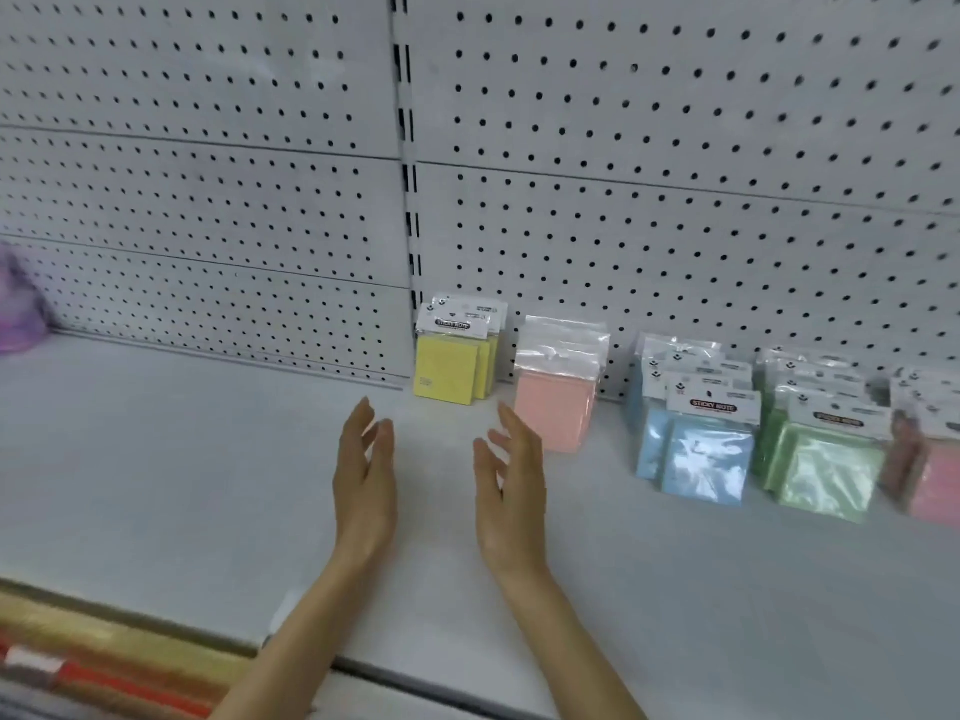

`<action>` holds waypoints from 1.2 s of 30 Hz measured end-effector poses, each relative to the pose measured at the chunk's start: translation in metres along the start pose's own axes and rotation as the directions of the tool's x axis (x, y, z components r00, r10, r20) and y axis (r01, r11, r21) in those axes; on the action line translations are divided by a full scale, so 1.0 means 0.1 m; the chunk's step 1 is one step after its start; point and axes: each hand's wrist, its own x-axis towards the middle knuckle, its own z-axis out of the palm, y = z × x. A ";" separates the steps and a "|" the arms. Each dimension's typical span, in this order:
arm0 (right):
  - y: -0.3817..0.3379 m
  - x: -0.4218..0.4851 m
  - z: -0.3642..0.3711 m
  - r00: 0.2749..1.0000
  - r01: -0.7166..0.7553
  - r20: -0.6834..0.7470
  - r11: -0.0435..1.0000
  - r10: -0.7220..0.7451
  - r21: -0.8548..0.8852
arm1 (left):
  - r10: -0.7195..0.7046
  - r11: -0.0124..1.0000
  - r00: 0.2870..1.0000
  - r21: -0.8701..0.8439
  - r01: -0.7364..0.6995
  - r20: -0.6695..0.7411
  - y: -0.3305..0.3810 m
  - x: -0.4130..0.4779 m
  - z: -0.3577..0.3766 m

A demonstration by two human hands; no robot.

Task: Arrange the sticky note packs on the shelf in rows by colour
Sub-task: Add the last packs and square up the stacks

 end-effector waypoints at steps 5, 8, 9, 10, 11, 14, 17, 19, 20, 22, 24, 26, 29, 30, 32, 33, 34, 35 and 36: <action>0.11 0.07 0.15 0.991 -0.130 0.009 0.990 0.130 0.049 | 0.022 0.998 0.996 -0.058 -0.017 0.082 -0.01 0.15 0.11; 0.16 0.10 0.16 0.985 -0.163 0.065 0.986 0.160 0.044 | -0.088 0.968 0.996 -0.234 0.089 0.015 -0.06 0.24 0.09; 0.17 0.10 0.16 0.985 -0.155 0.076 0.987 0.152 0.036 | -0.113 0.950 0.994 -0.294 0.107 -0.005 -0.07 0.24 0.08; 0.16 0.12 0.17 0.986 -0.149 0.086 0.988 0.146 0.026 | -0.124 0.936 0.992 -0.334 0.113 -0.012 -0.06 0.25 0.07; 0.17 0.14 0.19 0.985 -0.149 0.095 0.989 0.146 0.023 | -0.126 0.927 0.992 -0.357 0.114 -0.010 -0.05 0.25 0.07; 0.18 0.23 0.26 0.977 -0.202 0.088 0.975 0.194 0.094 | -0.116 0.925 0.993 -0.362 0.116 0.023 -0.04 0.27 0.08; 0.17 0.36 0.37 0.971 -0.236 0.070 0.962 0.228 0.139 | -0.109 0.928 0.993 -0.354 0.115 0.035 -0.07 0.38 0.08; 0.20 0.47 0.46 0.977 -0.215 0.017 0.969 0.215 0.122 | -0.117 0.927 0.992 -0.354 0.127 0.051 -0.08 0.48 0.09; 0.21 0.52 0.50 0.981 -0.191 -0.018 0.976 0.194 0.104 | -0.119 0.927 0.991 -0.350 0.134 0.062 -0.08 0.52 0.11; 0.20 0.61 0.57 0.983 -0.161 -0.075 0.984 0.167 0.080 | -0.118 0.932 0.989 -0.335 0.142 0.091 -0.07 0.62 0.14; 0.20 0.71 0.63 0.987 -0.123 -0.102 0.991 0.128 0.053 | -0.109 0.936 0.986 -0.321 0.146 0.130 -0.10 0.73 0.20; 0.23 0.80 0.69 0.988 -0.102 -0.118 0.995 0.103 0.015 | -0.099 0.943 0.983 -0.300 0.143 0.158 -0.15 0.85 0.26; 0.29 0.89 0.75 0.985 -0.109 -0.139 0.994 0.105 -0.019 | -0.091 0.956 0.977 -0.257 0.140 0.194 -0.22 1.01 0.35; 0.31 0.92 0.76 0.983 -0.117 -0.145 0.993 0.112 -0.027 | -0.088 0.959 0.975 -0.249 0.139 0.205 -0.23 1.06 0.39; 0.36 0.99 0.77 0.978 -0.146 -0.157 0.989 0.138 -0.036 | -0.059 0.965 0.971 -0.238 0.115 0.230 -0.24 1.13 0.45; 0.38 1.02 0.78 0.973 -0.165 -0.167 0.986 0.157 -0.032 | -0.041 0.968 0.970 -0.232 0.099 0.241 -0.24 1.16 0.48; 0.40 1.05 0.78 0.969 -0.184 -0.174 0.982 0.176 -0.030 | -0.039 0.970 0.967 -0.224 0.097 0.250 -0.24 1.19 0.50; 0.40 1.07 0.78 0.965 -0.200 -0.177 0.979 0.192 -0.030 | -0.045 0.971 0.966 -0.216 0.102 0.253 -0.25 1.21 0.52; 0.40 1.09 0.78 0.963 -0.211 -0.176 0.977 0.202 -0.033 | -0.046 0.973 0.965 -0.209 0.102 0.257 -0.26 1.23 0.53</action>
